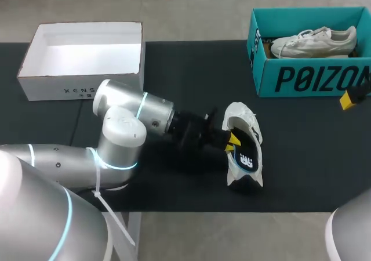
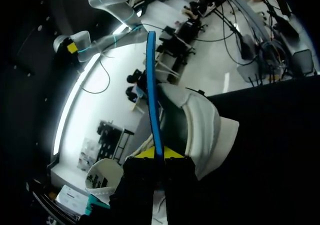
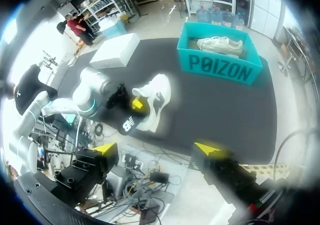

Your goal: Take the shoe out of the shoebox, open the shoe tongue, remove and reinsert the insole, then place the shoe into the shoebox

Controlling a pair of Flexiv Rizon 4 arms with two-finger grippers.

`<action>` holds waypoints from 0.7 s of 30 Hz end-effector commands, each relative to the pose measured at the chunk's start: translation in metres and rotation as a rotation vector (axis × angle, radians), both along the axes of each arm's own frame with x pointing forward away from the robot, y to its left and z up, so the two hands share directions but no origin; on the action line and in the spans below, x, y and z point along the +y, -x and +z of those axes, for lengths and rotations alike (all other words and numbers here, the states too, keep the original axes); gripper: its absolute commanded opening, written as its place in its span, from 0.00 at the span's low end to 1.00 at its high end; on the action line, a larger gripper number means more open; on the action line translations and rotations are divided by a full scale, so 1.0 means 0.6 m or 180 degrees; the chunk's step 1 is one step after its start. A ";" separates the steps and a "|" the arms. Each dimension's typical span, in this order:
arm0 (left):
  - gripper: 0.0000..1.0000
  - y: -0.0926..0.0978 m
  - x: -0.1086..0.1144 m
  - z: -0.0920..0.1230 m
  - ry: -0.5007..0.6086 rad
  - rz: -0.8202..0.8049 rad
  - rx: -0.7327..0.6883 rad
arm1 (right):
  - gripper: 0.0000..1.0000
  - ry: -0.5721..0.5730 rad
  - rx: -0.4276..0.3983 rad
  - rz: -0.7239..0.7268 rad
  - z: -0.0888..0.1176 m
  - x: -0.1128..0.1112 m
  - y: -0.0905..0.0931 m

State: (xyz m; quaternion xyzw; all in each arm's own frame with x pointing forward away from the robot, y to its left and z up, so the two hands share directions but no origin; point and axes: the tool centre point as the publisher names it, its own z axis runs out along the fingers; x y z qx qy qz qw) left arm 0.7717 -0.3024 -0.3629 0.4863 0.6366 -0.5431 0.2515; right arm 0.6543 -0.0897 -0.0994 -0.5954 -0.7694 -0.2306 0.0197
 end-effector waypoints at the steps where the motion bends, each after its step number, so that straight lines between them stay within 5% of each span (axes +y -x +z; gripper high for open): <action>1: 0.07 -0.003 -0.008 0.003 -0.0059 -0.0013 -0.0017 | 1.00 0.0006 0.0022 0.0002 0.002 0.002 -0.005; 2: 0.31 -0.003 -0.009 0.008 -0.0047 -0.0028 -0.0039 | 1.00 0.0006 0.0022 0.0002 0.002 0.002 -0.005; 8: 0.23 -0.001 -0.008 0.035 -0.0019 0.0012 -0.0131 | 1.00 0.0006 0.0022 0.0002 0.002 0.002 -0.005; 11: 0.00 0.005 -0.011 0.044 -0.0019 0.0002 -0.0147 | 1.00 0.0006 0.0022 0.0002 0.002 0.002 -0.005; 21: 0.13 0.040 -0.040 0.041 -0.0051 -0.0192 -0.0074 | 1.00 0.0006 0.0022 0.0002 0.002 0.002 -0.005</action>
